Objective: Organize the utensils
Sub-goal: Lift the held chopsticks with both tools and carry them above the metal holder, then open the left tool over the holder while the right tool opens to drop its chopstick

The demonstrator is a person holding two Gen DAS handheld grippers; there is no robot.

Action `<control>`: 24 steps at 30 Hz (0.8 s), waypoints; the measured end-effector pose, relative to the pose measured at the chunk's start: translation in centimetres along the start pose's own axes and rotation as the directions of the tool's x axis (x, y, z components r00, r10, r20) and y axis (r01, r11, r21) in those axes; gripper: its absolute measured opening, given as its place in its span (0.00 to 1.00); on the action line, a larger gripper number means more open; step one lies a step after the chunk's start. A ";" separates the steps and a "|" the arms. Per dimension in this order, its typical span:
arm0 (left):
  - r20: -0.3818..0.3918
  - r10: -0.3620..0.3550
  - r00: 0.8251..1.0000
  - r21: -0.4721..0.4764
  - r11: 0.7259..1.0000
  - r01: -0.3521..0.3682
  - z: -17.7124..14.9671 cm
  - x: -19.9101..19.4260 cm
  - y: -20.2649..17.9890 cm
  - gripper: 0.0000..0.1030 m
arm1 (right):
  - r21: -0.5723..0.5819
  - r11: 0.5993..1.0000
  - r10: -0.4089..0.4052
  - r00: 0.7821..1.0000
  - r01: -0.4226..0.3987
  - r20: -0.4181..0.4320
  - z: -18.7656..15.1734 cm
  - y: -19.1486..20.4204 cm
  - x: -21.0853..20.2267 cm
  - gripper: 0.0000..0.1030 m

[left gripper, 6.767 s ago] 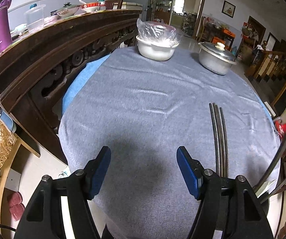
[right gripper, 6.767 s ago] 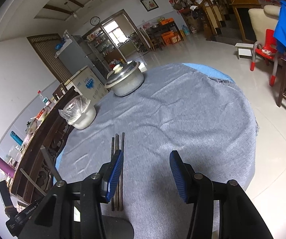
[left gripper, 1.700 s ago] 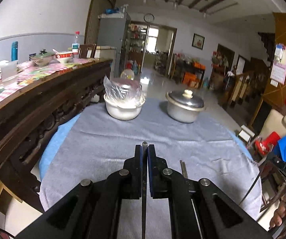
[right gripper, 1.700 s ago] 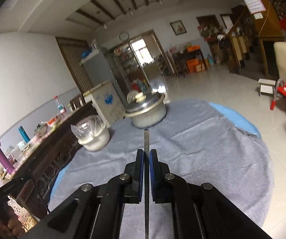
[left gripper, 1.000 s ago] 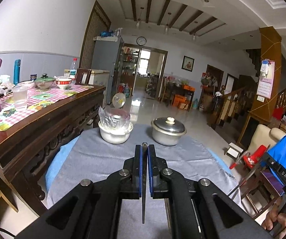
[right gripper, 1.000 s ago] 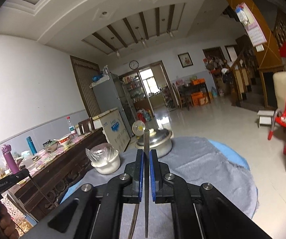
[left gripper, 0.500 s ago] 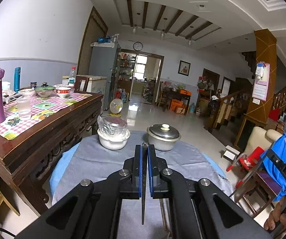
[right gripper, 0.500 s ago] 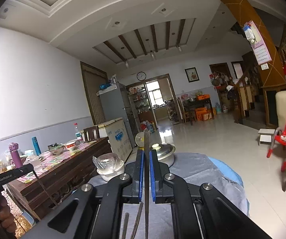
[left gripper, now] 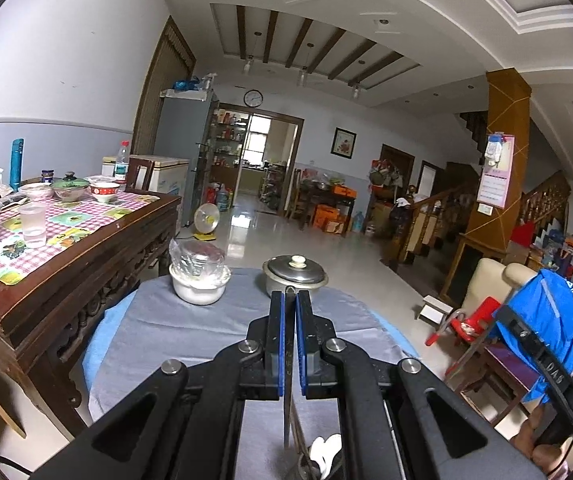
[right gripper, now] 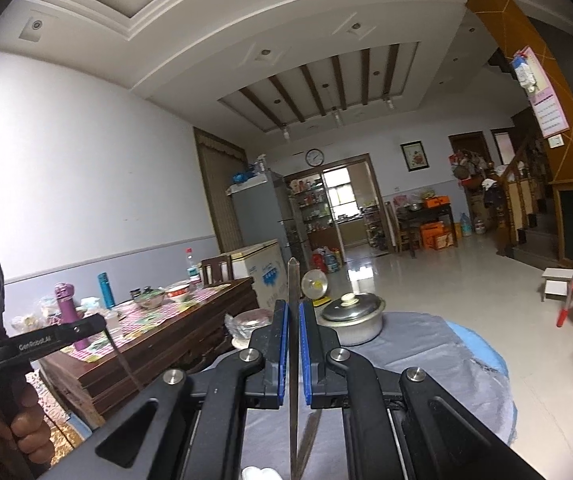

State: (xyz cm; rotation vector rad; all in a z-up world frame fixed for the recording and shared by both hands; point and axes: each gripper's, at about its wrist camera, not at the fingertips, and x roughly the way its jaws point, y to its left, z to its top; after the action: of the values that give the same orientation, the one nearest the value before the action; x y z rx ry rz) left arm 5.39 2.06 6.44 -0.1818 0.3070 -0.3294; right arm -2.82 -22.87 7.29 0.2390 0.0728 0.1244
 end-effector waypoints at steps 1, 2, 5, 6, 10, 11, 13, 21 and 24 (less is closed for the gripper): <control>-0.001 -0.007 1.000 -0.001 1.000 0.007 0.0 -0.1 -0.1 0.05 | 0.002 1.000 0.010 1.000 -0.010 -0.005 -0.1 0.2 0.1 0.06; -0.005 -0.015 1.000 -0.003 1.000 0.015 -0.1 -0.2 -0.3 0.05 | 0.003 1.000 0.019 1.000 -0.019 -0.012 -0.3 0.4 0.2 0.06; -0.017 -0.037 0.999 -0.006 0.999 0.037 -0.2 -0.2 -0.6 0.05 | -0.009 0.999 0.041 0.999 -0.042 -0.035 -0.9 1.3 0.7 0.06; -0.020 -0.043 0.999 -0.007 0.999 0.043 -0.2 -0.3 -0.7 0.05 | -0.011 0.999 0.045 0.998 -0.046 -0.040 -1.0 1.5 0.9 0.06; -0.038 -0.068 0.997 0.000 0.998 0.068 -0.6 -0.1 -1.3 0.05 | -0.013 0.998 0.064 0.995 -0.065 -0.070 -1.9 2.0 1.5 0.06; -0.044 -0.073 0.996 0.003 0.997 0.073 -0.7 0.0 -1.4 0.05 | -0.013 0.998 0.068 0.994 -0.069 -0.080 -2.1 2.0 1.7 0.06; -0.064 -0.080 0.995 0.011 0.997 0.081 -1.2 0.5 -1.8 0.05 | -0.021 0.997 0.068 0.993 -0.070 -0.096 -2.6 2.2 2.0 0.06; -0.175 -0.077 0.981 0.002 0.997 0.079 -3.0 2.9 -1.8 0.05 | -0.027 0.997 0.063 0.984 -0.069 -0.168 -4.5 2.3 3.6 0.06; -0.208 -0.068 0.976 0.000 0.998 0.069 -3.6 3.5 -1.7 0.05 | -0.029 0.997 0.059 0.979 -0.066 -0.193 -5.2 2.2 4.1 0.06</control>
State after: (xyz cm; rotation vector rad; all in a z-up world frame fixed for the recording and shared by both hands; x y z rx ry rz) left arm 6.87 -1.13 2.47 -0.1515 0.5075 -0.4187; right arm 0.52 -19.04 2.57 0.1933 0.2555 0.2111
